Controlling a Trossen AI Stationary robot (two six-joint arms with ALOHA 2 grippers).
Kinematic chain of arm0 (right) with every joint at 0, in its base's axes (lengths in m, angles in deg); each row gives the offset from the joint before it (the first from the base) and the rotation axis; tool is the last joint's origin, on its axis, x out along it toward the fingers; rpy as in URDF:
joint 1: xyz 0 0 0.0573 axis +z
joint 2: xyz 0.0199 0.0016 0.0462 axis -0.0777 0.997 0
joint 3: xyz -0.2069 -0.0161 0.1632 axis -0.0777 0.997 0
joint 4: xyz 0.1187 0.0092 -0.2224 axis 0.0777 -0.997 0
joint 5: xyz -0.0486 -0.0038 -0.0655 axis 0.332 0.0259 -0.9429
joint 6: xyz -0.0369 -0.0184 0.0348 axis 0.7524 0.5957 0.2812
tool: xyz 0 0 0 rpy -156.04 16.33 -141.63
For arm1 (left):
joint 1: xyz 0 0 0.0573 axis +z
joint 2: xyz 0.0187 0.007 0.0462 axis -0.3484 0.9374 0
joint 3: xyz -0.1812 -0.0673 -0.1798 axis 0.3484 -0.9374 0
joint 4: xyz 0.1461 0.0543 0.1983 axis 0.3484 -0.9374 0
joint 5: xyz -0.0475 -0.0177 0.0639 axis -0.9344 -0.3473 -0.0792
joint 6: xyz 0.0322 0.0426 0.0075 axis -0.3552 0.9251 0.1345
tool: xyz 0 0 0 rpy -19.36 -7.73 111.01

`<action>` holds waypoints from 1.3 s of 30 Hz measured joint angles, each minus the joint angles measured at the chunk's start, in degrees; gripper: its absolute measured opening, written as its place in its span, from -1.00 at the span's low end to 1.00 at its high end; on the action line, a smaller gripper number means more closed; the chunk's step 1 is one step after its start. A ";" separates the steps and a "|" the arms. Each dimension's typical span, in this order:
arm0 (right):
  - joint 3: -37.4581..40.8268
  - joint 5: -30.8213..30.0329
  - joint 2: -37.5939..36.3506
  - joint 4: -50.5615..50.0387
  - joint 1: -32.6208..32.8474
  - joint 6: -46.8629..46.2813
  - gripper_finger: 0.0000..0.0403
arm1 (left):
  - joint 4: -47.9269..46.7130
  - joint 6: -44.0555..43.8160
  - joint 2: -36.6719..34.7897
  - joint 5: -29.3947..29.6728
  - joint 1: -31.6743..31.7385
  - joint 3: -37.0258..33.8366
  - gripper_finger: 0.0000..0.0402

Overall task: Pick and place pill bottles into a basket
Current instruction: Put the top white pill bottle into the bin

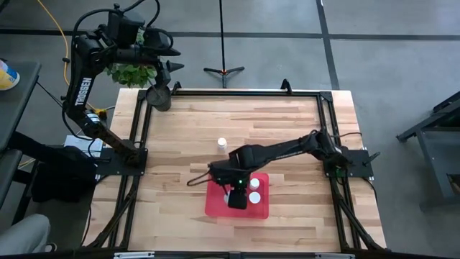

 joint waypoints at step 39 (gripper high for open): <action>0.00 -4.60 2.67 -8.12 8.22 -20.05 -0.29 | 0.26 -1.07 0.02 -1.22 0.00 0.00 0.18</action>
